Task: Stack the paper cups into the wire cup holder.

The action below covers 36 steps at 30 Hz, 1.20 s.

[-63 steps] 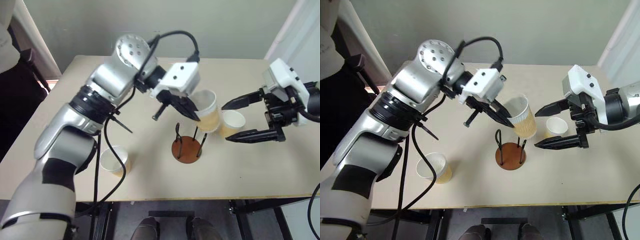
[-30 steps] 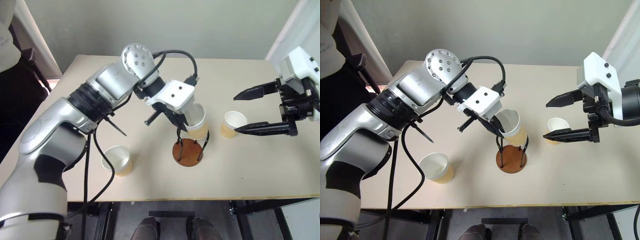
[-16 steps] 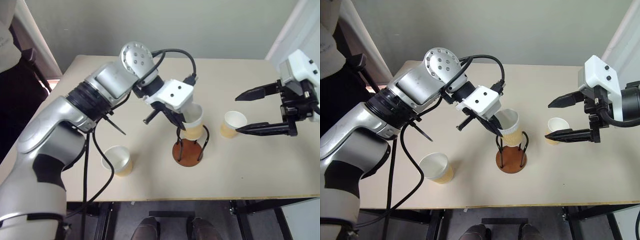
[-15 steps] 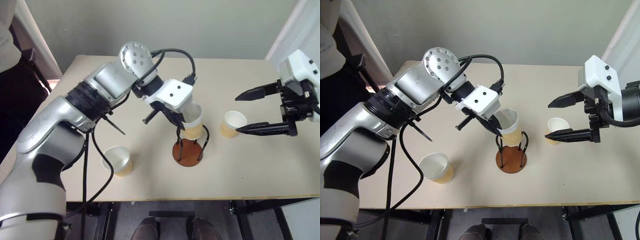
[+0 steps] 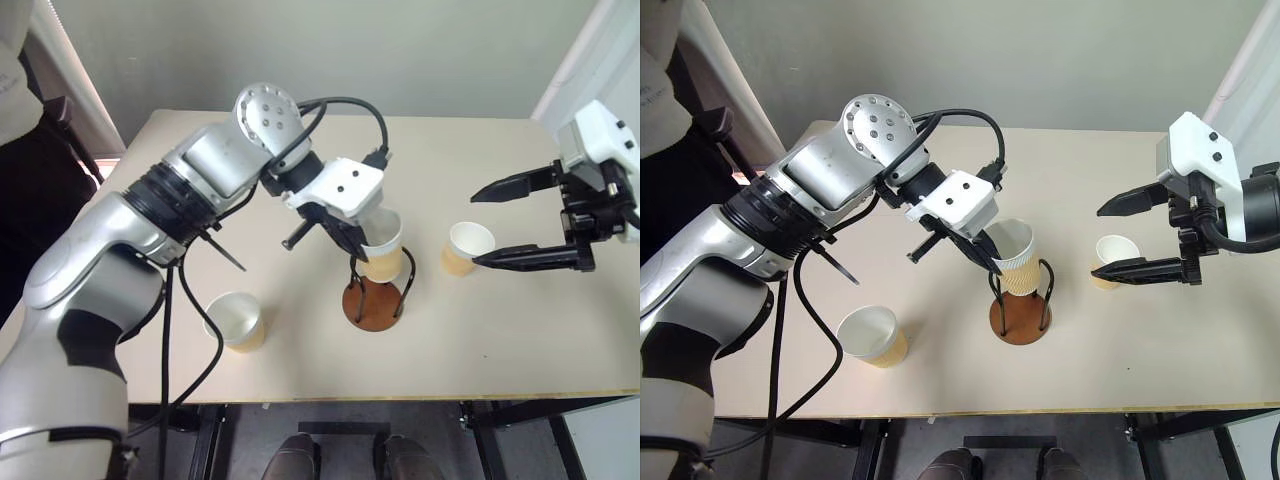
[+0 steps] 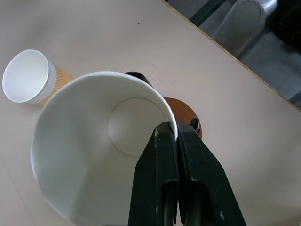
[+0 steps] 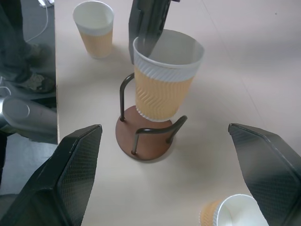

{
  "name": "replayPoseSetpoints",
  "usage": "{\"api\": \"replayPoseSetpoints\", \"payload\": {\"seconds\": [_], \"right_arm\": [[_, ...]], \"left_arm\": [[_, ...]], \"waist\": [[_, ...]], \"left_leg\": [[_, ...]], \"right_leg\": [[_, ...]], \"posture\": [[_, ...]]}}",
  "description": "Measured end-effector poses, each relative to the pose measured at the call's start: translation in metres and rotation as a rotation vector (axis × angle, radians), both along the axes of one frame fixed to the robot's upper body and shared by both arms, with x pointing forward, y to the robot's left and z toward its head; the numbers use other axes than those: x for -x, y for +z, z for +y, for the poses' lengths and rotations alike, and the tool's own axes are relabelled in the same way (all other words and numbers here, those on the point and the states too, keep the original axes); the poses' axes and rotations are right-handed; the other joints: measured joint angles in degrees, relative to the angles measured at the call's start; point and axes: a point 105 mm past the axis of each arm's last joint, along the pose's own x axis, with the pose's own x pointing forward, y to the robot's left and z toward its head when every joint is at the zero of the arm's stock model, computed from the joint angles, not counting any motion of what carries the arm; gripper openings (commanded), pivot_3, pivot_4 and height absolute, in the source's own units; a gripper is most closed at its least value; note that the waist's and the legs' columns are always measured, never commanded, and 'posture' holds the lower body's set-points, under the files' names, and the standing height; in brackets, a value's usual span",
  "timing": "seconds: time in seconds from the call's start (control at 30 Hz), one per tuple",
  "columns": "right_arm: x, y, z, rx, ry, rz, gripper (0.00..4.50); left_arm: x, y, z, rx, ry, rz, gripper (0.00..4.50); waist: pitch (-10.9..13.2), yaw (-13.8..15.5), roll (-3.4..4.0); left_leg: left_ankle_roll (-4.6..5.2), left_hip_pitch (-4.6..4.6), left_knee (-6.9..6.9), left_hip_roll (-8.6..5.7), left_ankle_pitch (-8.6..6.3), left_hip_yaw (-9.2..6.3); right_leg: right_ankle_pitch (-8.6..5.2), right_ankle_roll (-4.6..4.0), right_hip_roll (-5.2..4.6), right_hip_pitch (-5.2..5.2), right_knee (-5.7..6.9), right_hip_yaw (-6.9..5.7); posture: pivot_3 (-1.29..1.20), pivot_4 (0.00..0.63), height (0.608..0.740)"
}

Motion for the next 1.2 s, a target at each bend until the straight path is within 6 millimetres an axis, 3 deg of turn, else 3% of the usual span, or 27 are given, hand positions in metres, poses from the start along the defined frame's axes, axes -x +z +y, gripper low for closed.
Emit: {"api": "replayPoseSetpoints", "payload": {"seconds": [0.03,0.13,0.4,0.6,0.73,0.83,1.0,1.2], "right_arm": [[0.0,-0.001,0.0,0.001,-0.001,0.001,4.47],[-0.002,-0.003,-0.002,0.008,-0.009,0.0,4.5],[-0.007,-0.008,-0.007,0.027,-0.04,-0.009,4.5],[-0.026,-0.023,-0.02,0.11,-0.117,-0.037,4.5],[-0.048,-0.05,-0.031,0.217,-0.168,-0.077,4.5],[-0.06,-0.075,-0.038,0.279,-0.188,-0.066,4.5],[-0.075,-0.094,-0.041,0.321,-0.194,-0.076,4.5],[-0.093,-0.106,-0.046,0.379,-0.208,-0.077,4.5]], "left_arm": [[0.0,-0.002,0.0,-0.002,-0.002,0.001,0.0],[0.0,-0.006,-0.005,-0.007,-0.017,0.002,0.88],[-0.007,0.002,-0.007,0.047,0.005,-0.011,3.62],[-0.02,0.036,-0.012,0.312,0.088,0.046,3.62],[-0.033,0.061,0.009,0.589,0.231,0.137,3.62],[-0.038,0.05,0.035,0.689,0.338,0.214,3.62],[-0.032,0.015,0.064,0.645,0.478,0.289,3.62],[-0.03,0.014,0.082,0.65,0.571,0.256,3.62]], "waist": [[0.0,0.0,0.0],[0.0,0.12,0.0],[-0.01,0.13,0.03],[-0.03,0.12,0.08],[-0.08,-0.05,0.16],[-0.1,-0.38,0.21],[-0.09,-0.36,0.22],[-0.09,-0.06,0.22]], "left_leg": [[0.0,0.0,0.0,0.0,0.0,0.0],[0.0,0.0,0.02,0.0,0.0,0.0],[0.01,0.0,0.02,0.0,-0.01,0.02],[0.04,0.04,0.06,-0.01,-0.02,0.04],[0.04,0.15,0.01,0.01,-0.02,0.06],[-0.01,0.16,0.03,0.02,0.01,0.09],[-0.06,0.17,0.1,0.01,0.05,0.09],[-0.04,0.22,0.12,-0.02,0.07,0.08]], "right_leg": [[0.0,0.0,0.0,0.0,0.0,0.0],[0.0,0.0,0.0,0.0,0.01,-0.01],[0.01,0.02,-0.01,0.01,0.0,0.0],[0.04,0.08,-0.03,0.05,0.02,0.02],[0.04,0.08,-0.01,0.05,0.1,0.02],[0.04,0.08,0.02,0.01,0.17,0.07],[0.05,0.09,0.03,0.05,0.14,0.06],[0.09,0.05,0.0,0.11,0.14,0.06]], "posture": [[0.0,0.15,0.74],[0.0,0.15,0.74],[0.0,0.15,0.74],[0.0,0.15,0.74],[0.0,0.15,0.74],[0.0,0.15,0.74],[0.0,0.15,0.74],[0.0,0.15,0.74]]}}
